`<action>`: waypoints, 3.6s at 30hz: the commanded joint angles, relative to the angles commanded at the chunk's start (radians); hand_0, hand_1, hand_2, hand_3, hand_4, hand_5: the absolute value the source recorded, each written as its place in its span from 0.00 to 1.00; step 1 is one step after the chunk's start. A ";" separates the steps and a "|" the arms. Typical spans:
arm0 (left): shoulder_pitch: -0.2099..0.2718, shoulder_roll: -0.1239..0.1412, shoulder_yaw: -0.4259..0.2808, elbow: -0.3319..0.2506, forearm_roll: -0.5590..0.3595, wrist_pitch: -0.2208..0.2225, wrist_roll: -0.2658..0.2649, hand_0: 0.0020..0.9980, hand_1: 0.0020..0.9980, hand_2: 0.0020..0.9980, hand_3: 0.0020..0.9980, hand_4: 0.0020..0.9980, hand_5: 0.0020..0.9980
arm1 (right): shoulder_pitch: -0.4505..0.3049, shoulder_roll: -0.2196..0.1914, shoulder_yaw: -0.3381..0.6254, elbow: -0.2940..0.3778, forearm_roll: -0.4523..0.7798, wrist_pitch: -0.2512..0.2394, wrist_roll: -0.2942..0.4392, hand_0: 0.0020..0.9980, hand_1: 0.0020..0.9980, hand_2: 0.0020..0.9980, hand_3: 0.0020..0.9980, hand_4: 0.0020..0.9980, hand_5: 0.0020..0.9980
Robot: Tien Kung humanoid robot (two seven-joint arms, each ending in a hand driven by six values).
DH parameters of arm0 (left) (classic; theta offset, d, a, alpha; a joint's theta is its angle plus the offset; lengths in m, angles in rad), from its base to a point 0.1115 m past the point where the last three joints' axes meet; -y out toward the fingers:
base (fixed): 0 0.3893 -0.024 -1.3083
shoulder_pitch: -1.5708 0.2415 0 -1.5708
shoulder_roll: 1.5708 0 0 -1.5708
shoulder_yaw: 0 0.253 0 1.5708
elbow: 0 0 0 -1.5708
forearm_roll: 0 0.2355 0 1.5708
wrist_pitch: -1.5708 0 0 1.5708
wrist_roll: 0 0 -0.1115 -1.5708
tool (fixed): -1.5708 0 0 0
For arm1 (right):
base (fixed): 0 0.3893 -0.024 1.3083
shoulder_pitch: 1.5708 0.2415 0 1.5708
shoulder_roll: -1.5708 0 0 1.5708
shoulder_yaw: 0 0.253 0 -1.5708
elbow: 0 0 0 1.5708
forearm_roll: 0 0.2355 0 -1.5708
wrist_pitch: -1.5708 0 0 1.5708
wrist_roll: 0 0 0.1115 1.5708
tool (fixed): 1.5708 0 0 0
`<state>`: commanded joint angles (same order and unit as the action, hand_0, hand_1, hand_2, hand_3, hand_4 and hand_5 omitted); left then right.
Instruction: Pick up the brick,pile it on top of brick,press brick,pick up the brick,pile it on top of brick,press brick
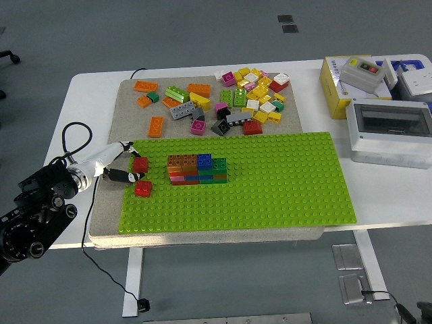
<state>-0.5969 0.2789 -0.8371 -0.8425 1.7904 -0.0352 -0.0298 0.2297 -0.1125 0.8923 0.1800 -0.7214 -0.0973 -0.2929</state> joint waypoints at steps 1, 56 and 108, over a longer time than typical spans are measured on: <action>0.000 0.000 0.000 0.000 -0.003 0.001 -0.003 1.00 1.00 1.00 0.66 0.65 0.21 | 0.000 0.000 0.000 0.000 0.000 0.000 0.000 0.73 0.67 0.68 0.76 0.60 0.99; 0.035 0.028 -0.233 -0.544 -0.077 -0.317 0.324 0.97 0.98 0.99 0.56 0.56 0.21 | -0.005 -0.023 0.074 0.000 -0.071 -0.017 0.005 0.73 0.67 0.67 0.76 0.60 0.99; -0.026 -0.067 -0.084 -0.500 -0.003 -0.320 0.422 0.98 0.99 0.99 0.55 0.66 0.39 | -0.008 -0.021 0.058 0.000 -0.061 -0.024 0.012 0.73 0.67 0.66 0.75 0.60 0.99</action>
<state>-0.6227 0.2119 -0.9214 -1.3428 1.7879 -0.3555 0.3922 0.2220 -0.1334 0.9501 0.1800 -0.7824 -0.1211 -0.2806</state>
